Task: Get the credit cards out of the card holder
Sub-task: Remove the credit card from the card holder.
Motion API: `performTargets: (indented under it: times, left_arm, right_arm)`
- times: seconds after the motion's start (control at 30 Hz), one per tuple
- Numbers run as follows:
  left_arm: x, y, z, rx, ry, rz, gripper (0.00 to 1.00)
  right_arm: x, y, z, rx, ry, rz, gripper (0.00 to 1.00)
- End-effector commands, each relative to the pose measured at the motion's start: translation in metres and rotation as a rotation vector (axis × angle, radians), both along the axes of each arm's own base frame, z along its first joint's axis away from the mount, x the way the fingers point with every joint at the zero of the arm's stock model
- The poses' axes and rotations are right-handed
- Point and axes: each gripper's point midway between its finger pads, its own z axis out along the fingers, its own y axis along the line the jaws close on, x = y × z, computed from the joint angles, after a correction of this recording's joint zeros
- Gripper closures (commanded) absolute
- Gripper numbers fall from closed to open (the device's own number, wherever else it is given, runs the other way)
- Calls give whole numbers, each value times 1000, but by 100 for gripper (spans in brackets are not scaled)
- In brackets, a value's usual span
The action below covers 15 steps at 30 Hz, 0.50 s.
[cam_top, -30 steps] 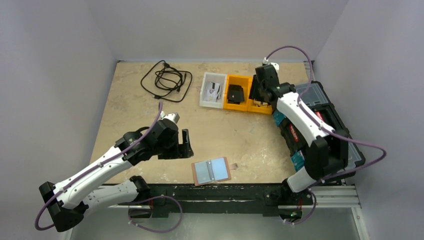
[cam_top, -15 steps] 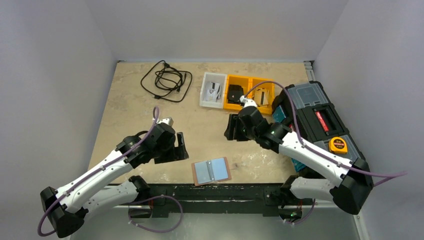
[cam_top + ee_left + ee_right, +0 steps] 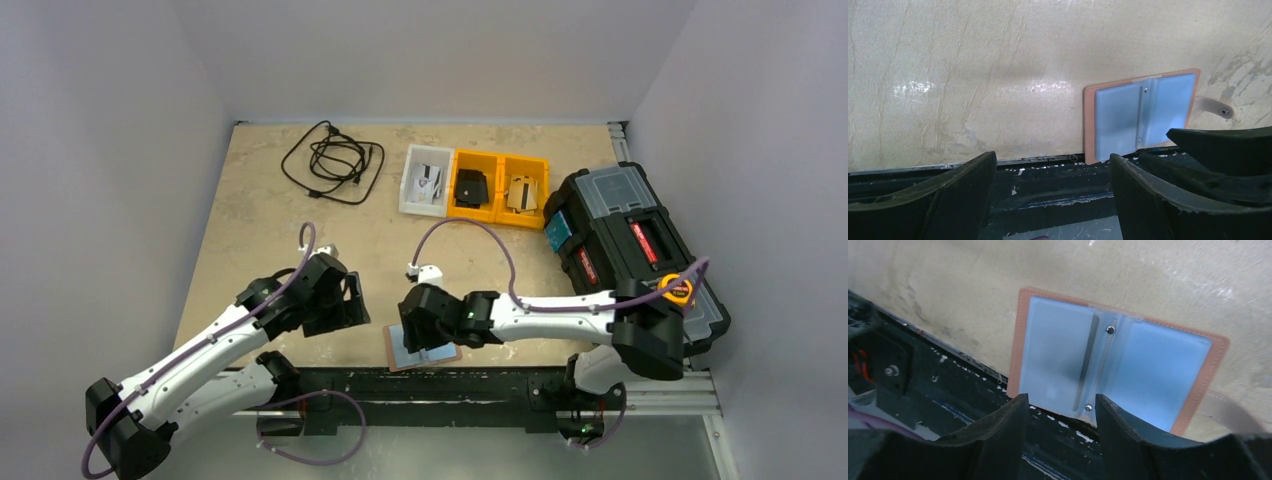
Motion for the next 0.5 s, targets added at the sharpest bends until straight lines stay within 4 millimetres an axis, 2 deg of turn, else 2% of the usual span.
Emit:
performTargets:
  times: [0.0, 0.13, 0.3, 0.47]
  left_arm:
    - [3, -2, -2, -26, -8, 21, 17]
    - [2, -6, -4, -42, -4, 14, 17]
    - [1, -7, -6, -45, 4, 6, 17]
    - [1, -11, -6, -60, 7, -5, 17]
  right_arm:
    - [2, 18, -2, -26, -35, -60, 49]
    - [1, 19, -19, -84, -32, -68, 49]
    - [-1, 26, -27, -87, -19, -58, 50]
    - [-3, 22, -41, -132, -2, -61, 51]
